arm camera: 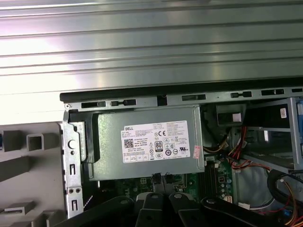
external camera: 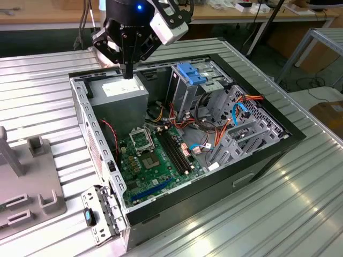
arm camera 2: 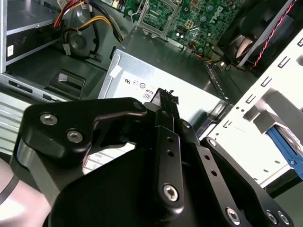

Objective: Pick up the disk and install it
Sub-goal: 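Reach for the disk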

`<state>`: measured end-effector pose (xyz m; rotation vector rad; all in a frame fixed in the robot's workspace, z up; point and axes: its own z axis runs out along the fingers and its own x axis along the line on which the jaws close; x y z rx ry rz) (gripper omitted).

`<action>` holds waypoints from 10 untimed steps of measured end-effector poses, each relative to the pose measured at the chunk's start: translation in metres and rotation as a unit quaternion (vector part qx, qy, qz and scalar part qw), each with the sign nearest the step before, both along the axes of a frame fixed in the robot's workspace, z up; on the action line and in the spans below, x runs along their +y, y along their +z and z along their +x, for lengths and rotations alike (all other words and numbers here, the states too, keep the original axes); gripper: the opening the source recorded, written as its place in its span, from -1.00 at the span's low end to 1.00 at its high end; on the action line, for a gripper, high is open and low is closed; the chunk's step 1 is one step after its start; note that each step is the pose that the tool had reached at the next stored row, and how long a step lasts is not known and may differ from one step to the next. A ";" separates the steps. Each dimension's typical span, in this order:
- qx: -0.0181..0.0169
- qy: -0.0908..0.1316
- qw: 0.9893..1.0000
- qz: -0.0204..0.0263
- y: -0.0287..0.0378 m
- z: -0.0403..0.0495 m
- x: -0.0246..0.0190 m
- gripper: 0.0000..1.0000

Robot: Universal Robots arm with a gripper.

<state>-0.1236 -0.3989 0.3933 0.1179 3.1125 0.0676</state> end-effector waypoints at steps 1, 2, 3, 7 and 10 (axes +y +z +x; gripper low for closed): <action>0.000 0.000 1.000 0.000 0.0000 -0.0002 0.0000 -0.79; 0.000 0.000 1.000 0.000 0.0000 -0.0006 0.0000 -0.79; 0.000 0.000 1.000 0.000 0.0000 -0.0007 0.0000 -0.79; 0.000 0.000 1.000 0.000 0.0000 -0.0027 0.0000 -0.79; 0.000 0.000 1.000 0.000 0.0000 -0.0063 0.0000 -0.79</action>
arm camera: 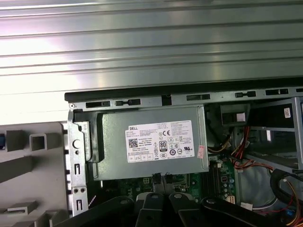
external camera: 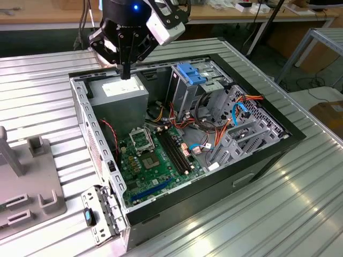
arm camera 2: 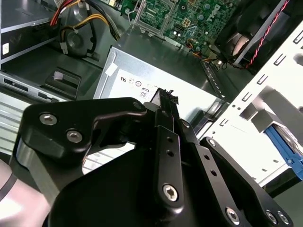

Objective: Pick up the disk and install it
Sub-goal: 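Reach for the disk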

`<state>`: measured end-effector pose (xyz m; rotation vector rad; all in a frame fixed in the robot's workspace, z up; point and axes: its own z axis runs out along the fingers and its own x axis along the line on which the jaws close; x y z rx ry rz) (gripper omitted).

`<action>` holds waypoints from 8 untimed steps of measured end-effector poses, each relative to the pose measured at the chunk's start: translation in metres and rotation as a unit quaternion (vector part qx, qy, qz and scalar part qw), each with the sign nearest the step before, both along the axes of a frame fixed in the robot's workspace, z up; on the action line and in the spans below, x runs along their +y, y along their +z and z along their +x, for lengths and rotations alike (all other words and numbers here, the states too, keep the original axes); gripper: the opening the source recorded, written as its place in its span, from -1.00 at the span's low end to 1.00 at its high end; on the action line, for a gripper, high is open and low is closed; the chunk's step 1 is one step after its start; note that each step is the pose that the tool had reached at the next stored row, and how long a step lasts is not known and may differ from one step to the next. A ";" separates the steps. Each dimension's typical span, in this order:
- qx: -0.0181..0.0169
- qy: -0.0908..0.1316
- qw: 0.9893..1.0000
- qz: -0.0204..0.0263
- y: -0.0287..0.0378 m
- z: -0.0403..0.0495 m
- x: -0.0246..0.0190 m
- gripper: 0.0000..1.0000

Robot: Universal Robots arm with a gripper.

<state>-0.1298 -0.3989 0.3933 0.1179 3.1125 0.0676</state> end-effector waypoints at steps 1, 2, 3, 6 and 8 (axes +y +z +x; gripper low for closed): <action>0.000 0.000 1.000 0.000 0.0000 -0.0008 0.0000 -0.79; 0.000 0.000 1.000 0.000 0.0000 -0.0016 0.0000 -0.79; 0.000 0.000 1.000 0.000 0.0000 -0.0024 0.0000 -0.79; 0.000 0.000 1.000 0.000 0.0000 -0.0051 0.0000 -0.79; 0.000 0.000 1.000 0.000 -0.0001 -0.0071 0.0000 -0.79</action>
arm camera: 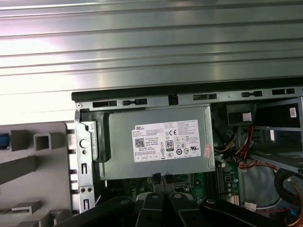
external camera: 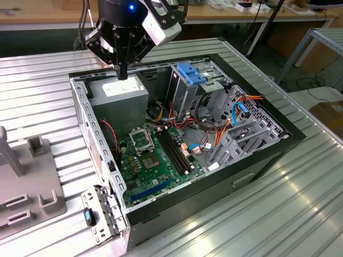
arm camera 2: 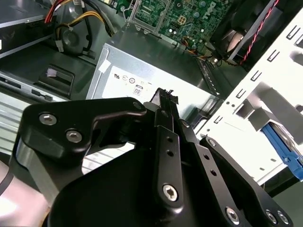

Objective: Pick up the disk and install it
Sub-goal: 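Reach for the disk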

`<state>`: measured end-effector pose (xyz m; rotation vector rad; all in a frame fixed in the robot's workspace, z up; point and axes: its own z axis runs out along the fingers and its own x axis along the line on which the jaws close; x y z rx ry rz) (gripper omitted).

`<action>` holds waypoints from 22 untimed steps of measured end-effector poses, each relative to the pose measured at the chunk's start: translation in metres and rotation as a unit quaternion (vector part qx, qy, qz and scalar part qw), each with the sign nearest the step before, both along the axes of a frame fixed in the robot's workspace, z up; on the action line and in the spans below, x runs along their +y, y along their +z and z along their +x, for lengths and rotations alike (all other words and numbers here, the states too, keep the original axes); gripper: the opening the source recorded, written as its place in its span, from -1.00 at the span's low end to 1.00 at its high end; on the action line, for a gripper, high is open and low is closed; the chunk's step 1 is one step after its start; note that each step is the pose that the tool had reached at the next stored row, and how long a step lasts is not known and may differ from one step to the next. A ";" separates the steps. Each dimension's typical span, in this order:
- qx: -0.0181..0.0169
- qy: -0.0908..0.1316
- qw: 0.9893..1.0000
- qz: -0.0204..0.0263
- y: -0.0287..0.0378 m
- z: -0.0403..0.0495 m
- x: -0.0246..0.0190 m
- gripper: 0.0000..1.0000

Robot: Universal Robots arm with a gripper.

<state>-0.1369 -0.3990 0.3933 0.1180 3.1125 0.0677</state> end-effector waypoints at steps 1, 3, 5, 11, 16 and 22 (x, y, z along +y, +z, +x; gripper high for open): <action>0.000 0.000 1.000 0.000 0.0000 -0.0009 0.0000 -0.79; 0.000 0.000 1.000 0.000 0.0000 -0.0023 0.0000 -0.79; 0.000 0.000 1.000 0.000 0.0000 -0.0040 0.0000 -0.79; 0.000 0.000 1.000 0.000 0.0000 -0.0168 0.0000 -0.79; 0.000 0.000 1.000 0.000 0.0000 -0.0293 0.0000 -0.79; 0.000 0.000 1.000 0.000 0.0000 -0.0434 0.0000 -0.79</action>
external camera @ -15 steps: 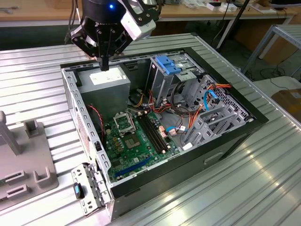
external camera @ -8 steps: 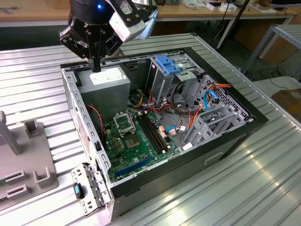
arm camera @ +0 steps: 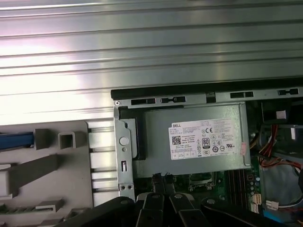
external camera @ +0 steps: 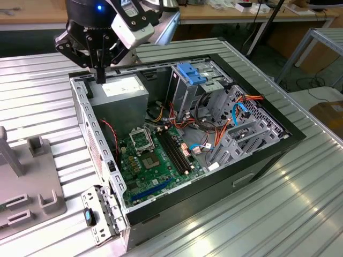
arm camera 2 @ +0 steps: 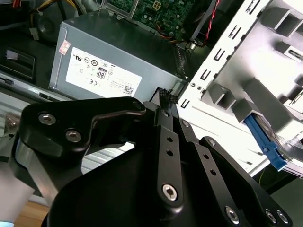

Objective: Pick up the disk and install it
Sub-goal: 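Reach for the disk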

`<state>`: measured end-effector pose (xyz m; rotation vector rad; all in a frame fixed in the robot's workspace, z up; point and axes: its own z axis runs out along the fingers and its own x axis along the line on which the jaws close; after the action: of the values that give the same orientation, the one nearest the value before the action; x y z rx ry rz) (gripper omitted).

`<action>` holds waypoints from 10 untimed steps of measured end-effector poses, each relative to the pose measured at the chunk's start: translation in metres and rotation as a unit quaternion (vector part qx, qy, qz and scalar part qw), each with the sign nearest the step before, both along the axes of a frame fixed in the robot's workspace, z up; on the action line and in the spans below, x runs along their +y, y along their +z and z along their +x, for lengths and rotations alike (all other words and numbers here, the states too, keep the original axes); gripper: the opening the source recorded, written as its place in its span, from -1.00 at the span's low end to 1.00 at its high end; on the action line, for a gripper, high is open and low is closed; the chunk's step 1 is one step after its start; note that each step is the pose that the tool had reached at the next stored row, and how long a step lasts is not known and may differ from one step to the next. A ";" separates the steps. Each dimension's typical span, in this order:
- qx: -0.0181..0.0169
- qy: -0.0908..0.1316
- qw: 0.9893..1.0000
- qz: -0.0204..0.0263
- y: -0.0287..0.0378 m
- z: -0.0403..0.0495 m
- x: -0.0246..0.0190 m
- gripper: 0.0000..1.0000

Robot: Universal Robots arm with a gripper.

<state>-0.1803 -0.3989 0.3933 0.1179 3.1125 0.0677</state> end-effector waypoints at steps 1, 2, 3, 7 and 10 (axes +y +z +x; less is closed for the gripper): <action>0.000 0.000 1.000 0.000 0.0000 -0.0028 0.0000 -0.79; 0.000 0.000 1.000 0.000 0.0000 -0.0056 0.0000 -0.79; 0.000 0.000 1.000 0.000 0.0000 -0.0069 0.0000 -0.79; 0.000 0.000 1.000 0.000 0.0000 -0.0156 0.0000 -0.79; 0.000 0.000 1.000 0.000 0.0001 -0.0241 0.0002 -0.79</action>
<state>-0.2043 -0.3988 0.3934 0.1181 3.1125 0.0675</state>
